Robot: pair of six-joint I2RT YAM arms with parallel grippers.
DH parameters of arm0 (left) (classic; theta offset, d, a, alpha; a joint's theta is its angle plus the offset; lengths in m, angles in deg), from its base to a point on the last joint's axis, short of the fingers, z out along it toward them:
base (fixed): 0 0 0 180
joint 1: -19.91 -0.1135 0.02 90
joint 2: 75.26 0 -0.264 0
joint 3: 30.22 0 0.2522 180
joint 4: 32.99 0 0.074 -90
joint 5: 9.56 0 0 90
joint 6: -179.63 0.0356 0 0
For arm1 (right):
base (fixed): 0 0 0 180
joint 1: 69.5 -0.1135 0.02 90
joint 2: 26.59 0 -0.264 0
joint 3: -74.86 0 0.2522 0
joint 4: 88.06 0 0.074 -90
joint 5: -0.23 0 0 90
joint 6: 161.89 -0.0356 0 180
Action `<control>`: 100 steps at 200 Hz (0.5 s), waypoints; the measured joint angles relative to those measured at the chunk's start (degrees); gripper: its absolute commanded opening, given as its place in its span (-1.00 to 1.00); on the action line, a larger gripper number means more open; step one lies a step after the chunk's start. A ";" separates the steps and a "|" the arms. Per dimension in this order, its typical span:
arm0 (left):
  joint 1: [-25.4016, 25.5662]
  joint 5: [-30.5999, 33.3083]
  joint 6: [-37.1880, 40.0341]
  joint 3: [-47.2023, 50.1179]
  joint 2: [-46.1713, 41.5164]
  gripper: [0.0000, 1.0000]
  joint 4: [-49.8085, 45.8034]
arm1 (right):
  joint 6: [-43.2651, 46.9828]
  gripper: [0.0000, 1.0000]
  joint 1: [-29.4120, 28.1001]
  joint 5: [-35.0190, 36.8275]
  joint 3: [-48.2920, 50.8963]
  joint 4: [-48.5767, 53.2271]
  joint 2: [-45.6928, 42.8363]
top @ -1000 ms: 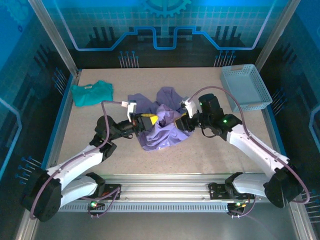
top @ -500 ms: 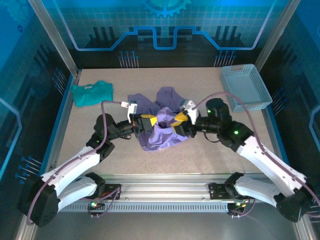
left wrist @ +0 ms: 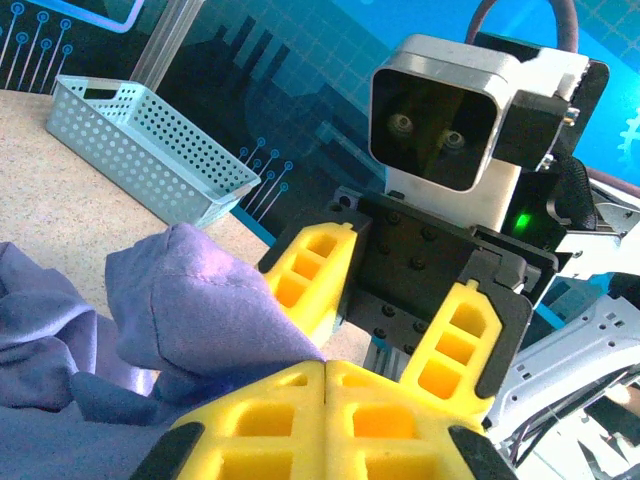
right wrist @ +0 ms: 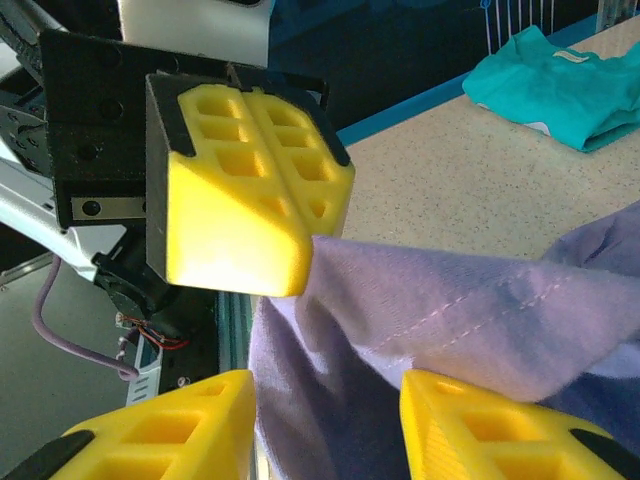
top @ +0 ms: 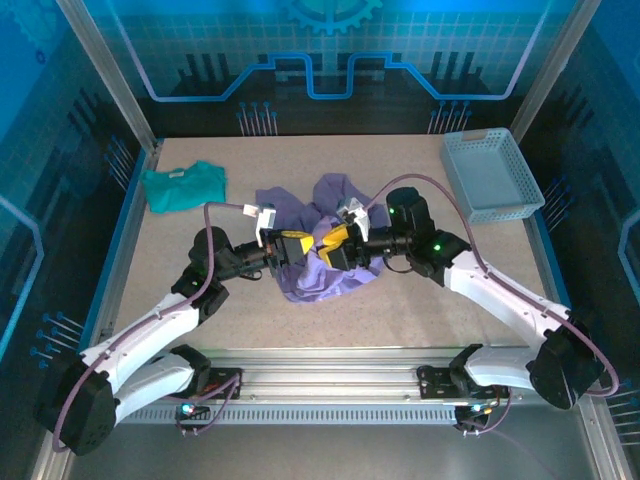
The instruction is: Fold the inside-out t-shirt
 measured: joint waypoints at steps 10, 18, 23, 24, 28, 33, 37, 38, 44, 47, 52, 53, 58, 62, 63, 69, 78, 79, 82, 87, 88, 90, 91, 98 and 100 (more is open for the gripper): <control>0.00 0.00 0.00 0.00 0.00 -1.00 -0.02 | -0.46 -0.15 0.76 0.04 0.00 -0.28 0.24; 0.00 0.00 0.00 0.00 0.00 -1.00 -0.02 | -0.98 -0.15 1.70 0.02 0.04 -0.59 0.33; 0.00 0.00 0.00 0.00 0.00 -1.00 -0.02 | -1.31 -0.15 2.23 0.09 0.15 -0.92 0.35; 0.00 0.00 0.02 0.00 0.00 -1.00 0.00 | -1.38 -0.15 2.43 0.04 0.22 -1.03 0.35; 0.00 0.00 0.00 0.00 0.00 -1.00 -0.02 | -1.64 -0.14 2.89 0.04 0.33 -1.36 0.35; 0.00 0.00 0.00 0.00 0.00 -1.00 -0.02 | -1.97 -0.14 3.45 0.02 0.44 -1.66 0.35; 0.00 0.00 0.00 -0.02 0.00 -1.00 -0.04 | -2.23 -0.14 3.74 0.02 0.48 -1.88 0.35; 0.00 0.00 0.00 -0.04 0.00 -1.00 -0.04 | -2.29 -0.14 3.78 0.00 0.48 -1.92 0.37; 0.00 0.00 0.02 -0.09 0.00 -1.00 -0.04 | -2.71 -0.14 4.17 -0.17 0.55 -2.29 0.44; 0.00 0.00 0.02 -0.09 0.00 -1.00 -0.04 | -2.86 -0.15 4.22 -0.33 0.55 -2.49 0.48; 0.00 0.00 0.02 -0.11 0.00 -1.00 -0.04 | -3.19 -0.16 4.33 -0.74 0.55 -2.95 0.61; 0.00 0.00 0.02 -0.11 0.00 -1.00 -0.04 | -3.23 -0.16 4.33 -0.83 0.55 -3.02 0.63; 0.00 0.00 0.04 -0.11 0.00 -1.00 -0.04 | -3.34 -0.19 4.31 -1.33 0.55 -3.41 0.74; 0.00 0.02 0.04 -0.11 0.00 -1.00 -0.07 | -3.50 -0.22 4.24 -1.70 0.55 -3.65 0.90; 0.00 0.00 0.04 -0.11 0.00 -1.00 -0.07 | -3.48 -0.22 4.17 -1.88 0.55 -3.78 0.94; 0.00 0.02 0.04 -0.13 0.00 -1.00 -0.17 | -3.74 -0.28 3.98 -2.34 0.55 -4.07 1.09; 0.00 0.02 0.22 -0.22 0.00 -1.00 -0.48 | -3.67 -0.36 3.72 -3.08 0.55 -4.59 1.27; 0.00 0.02 0.28 -0.22 0.00 -1.00 -0.46 | -3.67 -0.36 3.67 -3.15 0.55 -4.66 1.27; 0.00 0.02 0.35 -0.22 0.00 -1.00 -0.55 | -4.11 -0.38 3.63 -3.28 0.55 -4.68 1.31; 0.00 0.02 0.55 -0.22 0.00 -1.00 -0.70 | -4.04 -0.42 3.54 -3.61 0.55 -4.92 1.31; 0.00 0.02 0.59 -0.22 0.00 -1.00 -0.72 | -4.13 -0.43 3.52 -3.63 0.55 -4.94 1.31; 0.00 0.04 0.76 -0.22 0.00 -1.00 -0.83 | -4.02 -0.45 3.50 -3.76 0.55 -4.98 1.31; 0.00 0.07 0.85 -0.22 0.00 -1.00 -0.87 | -3.96 -0.45 3.50 -3.80 0.55 -5.07 1.31; 0.00 0.17 1.09 -0.24 0.00 -1.00 -1.18 | -3.98 -0.51 3.50 -4.17 0.55 -5.31 1.29; 0.00 0.22 1.11 -0.24 0.00 -1.00 -1.29 | -4.04 -0.53 3.50 -4.22 0.55 -5.35 1.29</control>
